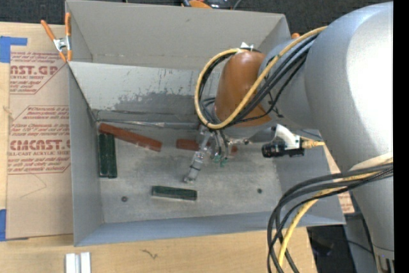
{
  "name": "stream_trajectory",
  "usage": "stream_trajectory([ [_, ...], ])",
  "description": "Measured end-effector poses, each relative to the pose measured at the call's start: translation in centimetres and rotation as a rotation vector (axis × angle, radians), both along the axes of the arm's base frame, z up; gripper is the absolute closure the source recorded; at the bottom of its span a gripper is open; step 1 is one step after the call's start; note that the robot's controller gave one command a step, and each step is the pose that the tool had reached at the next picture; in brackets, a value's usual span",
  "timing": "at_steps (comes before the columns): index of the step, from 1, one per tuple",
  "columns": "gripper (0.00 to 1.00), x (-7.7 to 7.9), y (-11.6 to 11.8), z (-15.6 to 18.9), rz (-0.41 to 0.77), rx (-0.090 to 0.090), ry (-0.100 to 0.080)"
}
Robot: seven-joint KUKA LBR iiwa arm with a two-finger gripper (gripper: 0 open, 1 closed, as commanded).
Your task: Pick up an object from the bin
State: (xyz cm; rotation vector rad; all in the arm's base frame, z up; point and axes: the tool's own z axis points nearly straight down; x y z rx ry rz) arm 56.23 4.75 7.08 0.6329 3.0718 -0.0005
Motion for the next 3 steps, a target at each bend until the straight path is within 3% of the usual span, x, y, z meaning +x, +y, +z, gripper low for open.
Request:
stream_trajectory([
  [1,1.0,0.1,0.0,0.2,-0.001,0.001,-0.004],
  [2,1.0,0.0,-1.5,8.1,0.011,0.001,-0.004],
  [3,1.0,1.1,-1.9,3.6,0.452,0.0,0.006],
])
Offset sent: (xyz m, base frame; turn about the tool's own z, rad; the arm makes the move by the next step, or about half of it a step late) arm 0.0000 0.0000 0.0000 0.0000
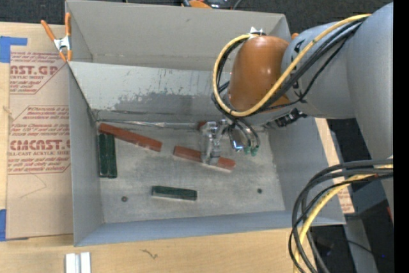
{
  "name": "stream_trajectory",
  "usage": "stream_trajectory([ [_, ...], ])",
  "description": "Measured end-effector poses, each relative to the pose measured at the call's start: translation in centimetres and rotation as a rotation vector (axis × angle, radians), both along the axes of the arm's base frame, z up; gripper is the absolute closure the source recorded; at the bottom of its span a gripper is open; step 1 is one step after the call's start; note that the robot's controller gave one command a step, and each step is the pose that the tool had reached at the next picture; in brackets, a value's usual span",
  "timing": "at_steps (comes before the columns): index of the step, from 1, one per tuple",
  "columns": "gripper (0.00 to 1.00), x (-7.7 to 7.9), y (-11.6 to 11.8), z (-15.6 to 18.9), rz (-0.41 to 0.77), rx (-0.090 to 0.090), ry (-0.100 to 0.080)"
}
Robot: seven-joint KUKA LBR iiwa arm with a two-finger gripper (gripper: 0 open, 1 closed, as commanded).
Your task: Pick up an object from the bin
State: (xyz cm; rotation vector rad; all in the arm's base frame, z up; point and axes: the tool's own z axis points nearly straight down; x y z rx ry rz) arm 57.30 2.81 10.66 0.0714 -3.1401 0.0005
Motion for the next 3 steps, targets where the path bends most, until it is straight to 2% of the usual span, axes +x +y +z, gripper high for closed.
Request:
stream_trajectory([
  [1,0.0,0.0,0.0,0.1,-0.001,0.001,-0.002],
  [2,0.0,-0.8,-1.9,-4.0,-0.009,0.0,0.002],
  [3,1.0,-0.6,-1.8,-3.7,-0.008,0.001,-0.002],
])
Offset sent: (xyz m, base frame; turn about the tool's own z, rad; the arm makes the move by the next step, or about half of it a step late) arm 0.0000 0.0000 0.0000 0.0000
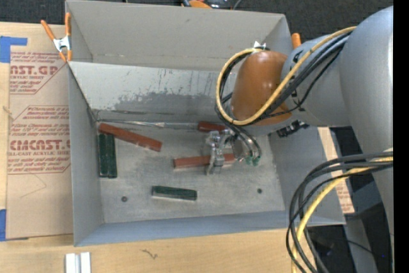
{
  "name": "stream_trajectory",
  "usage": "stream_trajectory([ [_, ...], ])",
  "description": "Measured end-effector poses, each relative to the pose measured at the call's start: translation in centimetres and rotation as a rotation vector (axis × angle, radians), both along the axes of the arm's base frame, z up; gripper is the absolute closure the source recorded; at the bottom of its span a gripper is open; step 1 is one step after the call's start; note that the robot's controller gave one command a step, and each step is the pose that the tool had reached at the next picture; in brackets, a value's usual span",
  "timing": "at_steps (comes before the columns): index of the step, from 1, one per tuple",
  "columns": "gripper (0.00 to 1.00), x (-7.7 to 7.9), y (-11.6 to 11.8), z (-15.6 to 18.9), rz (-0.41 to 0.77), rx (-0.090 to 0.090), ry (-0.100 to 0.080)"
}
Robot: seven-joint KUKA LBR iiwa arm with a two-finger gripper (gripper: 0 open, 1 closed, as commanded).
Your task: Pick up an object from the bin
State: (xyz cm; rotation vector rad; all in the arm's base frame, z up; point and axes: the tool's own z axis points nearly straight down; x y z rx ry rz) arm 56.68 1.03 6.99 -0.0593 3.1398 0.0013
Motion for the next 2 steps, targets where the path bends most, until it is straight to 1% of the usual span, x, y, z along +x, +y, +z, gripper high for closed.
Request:
stream_trajectory([
  [1,1.0,0.6,-0.4,12.5,0.026,-0.002,-0.01],
  [2,1.0,0.4,-0.8,16.7,0.039,-0.002,-0.007],
])
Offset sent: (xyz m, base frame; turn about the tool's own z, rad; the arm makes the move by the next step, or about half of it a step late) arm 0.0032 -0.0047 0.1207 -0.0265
